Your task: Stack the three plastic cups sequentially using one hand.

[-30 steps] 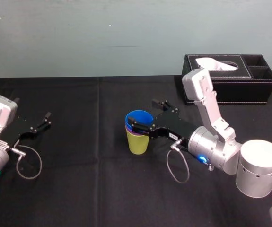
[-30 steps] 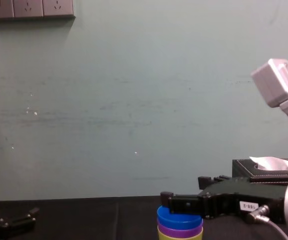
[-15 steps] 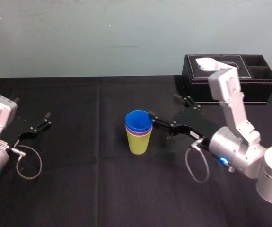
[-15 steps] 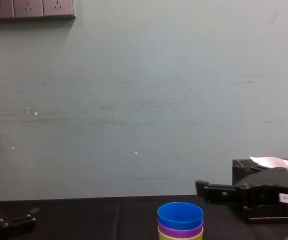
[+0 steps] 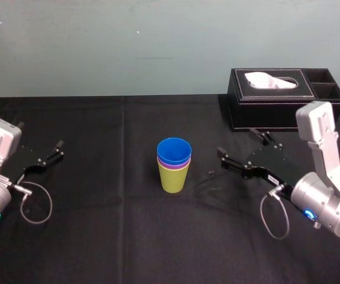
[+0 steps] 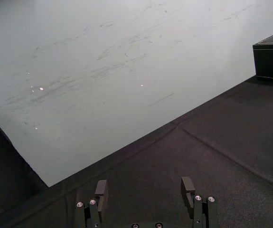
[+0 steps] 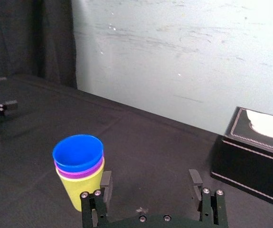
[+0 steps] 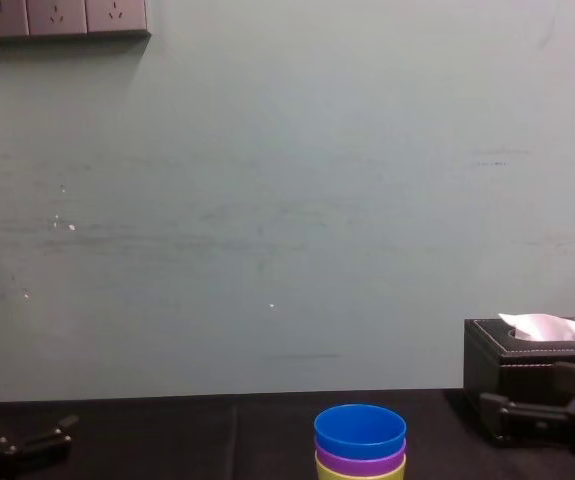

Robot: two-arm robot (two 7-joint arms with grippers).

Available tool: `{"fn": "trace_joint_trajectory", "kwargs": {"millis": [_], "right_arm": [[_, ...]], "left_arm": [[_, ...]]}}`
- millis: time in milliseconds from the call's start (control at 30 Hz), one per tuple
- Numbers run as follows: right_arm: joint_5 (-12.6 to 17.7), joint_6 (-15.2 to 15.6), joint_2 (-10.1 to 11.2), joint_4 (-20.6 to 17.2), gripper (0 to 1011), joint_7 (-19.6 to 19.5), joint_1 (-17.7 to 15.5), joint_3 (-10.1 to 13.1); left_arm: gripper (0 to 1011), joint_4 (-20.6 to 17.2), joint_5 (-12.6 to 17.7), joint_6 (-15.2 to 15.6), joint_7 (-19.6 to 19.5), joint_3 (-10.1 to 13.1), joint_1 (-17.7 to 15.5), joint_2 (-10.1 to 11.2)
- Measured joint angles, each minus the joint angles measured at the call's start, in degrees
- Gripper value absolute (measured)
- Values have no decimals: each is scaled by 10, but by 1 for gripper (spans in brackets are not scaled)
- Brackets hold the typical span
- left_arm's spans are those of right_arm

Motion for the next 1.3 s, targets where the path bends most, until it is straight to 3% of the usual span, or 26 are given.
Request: {"fn": "trace_joint_trajectory", "kwargs": {"millis": [1300], "right_arm": [[0, 4, -1, -3, 1000, 1, 3, -2]], "left_arm": [[1010, 0, 0, 0, 0, 0, 0, 0]]}}
